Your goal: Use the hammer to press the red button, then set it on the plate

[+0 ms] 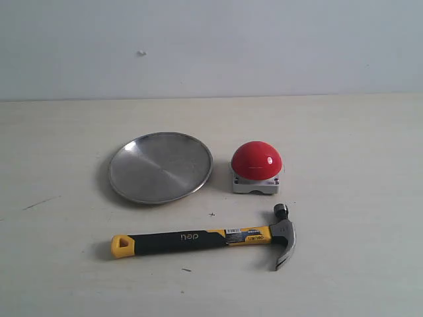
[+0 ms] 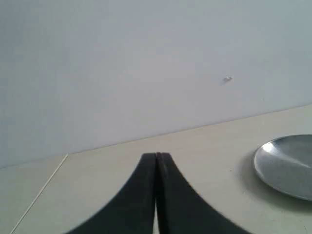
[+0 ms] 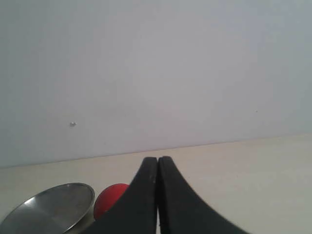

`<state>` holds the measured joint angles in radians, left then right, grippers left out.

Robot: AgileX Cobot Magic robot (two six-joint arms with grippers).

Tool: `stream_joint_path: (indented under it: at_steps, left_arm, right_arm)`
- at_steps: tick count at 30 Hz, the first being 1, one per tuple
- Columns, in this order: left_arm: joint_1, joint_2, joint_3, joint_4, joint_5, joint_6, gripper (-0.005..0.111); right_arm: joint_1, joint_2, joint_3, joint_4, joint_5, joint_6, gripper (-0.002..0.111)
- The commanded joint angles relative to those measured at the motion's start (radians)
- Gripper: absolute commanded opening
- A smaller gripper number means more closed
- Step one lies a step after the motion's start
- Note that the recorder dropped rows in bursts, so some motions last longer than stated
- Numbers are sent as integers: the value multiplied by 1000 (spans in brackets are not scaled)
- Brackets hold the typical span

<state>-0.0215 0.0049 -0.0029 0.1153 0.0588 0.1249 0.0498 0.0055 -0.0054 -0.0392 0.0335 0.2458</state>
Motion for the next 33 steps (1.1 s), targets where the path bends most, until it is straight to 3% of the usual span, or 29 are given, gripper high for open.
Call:
stream_joint_path:
  at_steps: [1, 6, 9, 13, 15, 17, 26, 29, 33]
  left_arm:
    - [2, -5, 3, 4, -1, -6, 2]
    - [2, -5, 3, -15, -37, -29, 2]
    - [0, -5, 3, -48, -133, -219, 2]
    - [0, -5, 3, -48, -245, -351, 2]
    - [0, -5, 3, -48, -294, -549, 2]
    - [0, -5, 3, -48, -338, -643, 2]
    - [0, -5, 3, -52, -465, -633, 2]
    - [0, 42, -7, -52, -423, -633, 2]
    - [-2, 247, -130, 39, -320, -675, 2]
  right_arm:
    - [-4, -6, 5, 5, -14, -6, 0]
    - [-4, -6, 5, 5, -14, -6, 0]
    - [-4, -6, 5, 5, -14, -6, 0]
    - [-4, -6, 5, 5, -14, -6, 0]
    - [-4, -6, 5, 5, -14, -6, 0]
    - [-4, -6, 5, 5, -14, -6, 0]
    - [-4, -6, 5, 5, -14, -6, 0]
    - [-4, -6, 5, 5, -14, -6, 0]
    - [-4, -6, 5, 5, -14, -6, 0]
